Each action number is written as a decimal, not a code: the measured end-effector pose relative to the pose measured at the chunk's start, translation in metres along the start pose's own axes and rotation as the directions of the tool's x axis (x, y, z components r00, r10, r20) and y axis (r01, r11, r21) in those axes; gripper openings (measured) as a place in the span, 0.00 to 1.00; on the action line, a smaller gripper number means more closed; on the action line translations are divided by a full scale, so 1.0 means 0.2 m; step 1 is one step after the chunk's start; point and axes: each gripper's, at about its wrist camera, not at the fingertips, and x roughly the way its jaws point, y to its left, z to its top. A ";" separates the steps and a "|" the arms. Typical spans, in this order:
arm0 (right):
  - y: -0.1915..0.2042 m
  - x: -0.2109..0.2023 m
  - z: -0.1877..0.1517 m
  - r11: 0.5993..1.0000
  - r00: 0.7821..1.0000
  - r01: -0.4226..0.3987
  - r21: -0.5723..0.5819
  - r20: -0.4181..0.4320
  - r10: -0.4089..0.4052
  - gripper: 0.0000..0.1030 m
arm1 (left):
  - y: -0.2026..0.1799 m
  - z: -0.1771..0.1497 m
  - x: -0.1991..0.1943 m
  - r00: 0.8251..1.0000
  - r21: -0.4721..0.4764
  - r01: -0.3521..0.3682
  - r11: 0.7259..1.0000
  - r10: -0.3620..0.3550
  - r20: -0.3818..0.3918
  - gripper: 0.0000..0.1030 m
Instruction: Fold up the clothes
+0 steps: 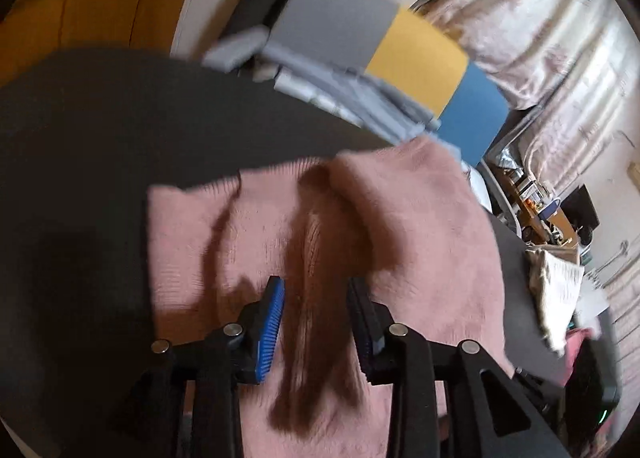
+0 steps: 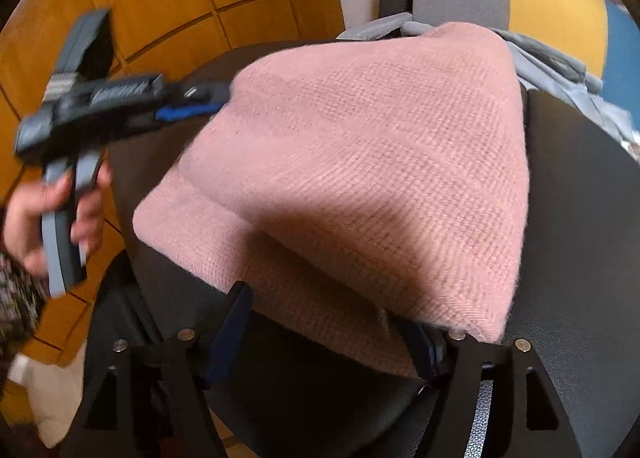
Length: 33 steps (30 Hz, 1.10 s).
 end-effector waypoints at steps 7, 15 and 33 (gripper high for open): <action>-0.05 -0.01 0.01 1.000 1.000 -0.002 -0.020 -0.001 0.002 0.72 | 0.12 0.02 0.14 0.959 -0.260 0.228 0.938 -0.263 -0.108 0.32; -0.15 -0.03 0.01 0.999 0.999 -0.031 -0.007 0.007 0.031 0.76 | 0.31 0.01 0.15 0.855 -0.486 0.446 0.752 -0.518 -0.016 0.32; -0.29 -0.05 0.07 0.999 0.999 -0.038 -0.013 0.001 0.038 0.78 | 0.08 0.09 0.24 0.887 -0.234 0.382 0.894 -0.426 -0.180 0.71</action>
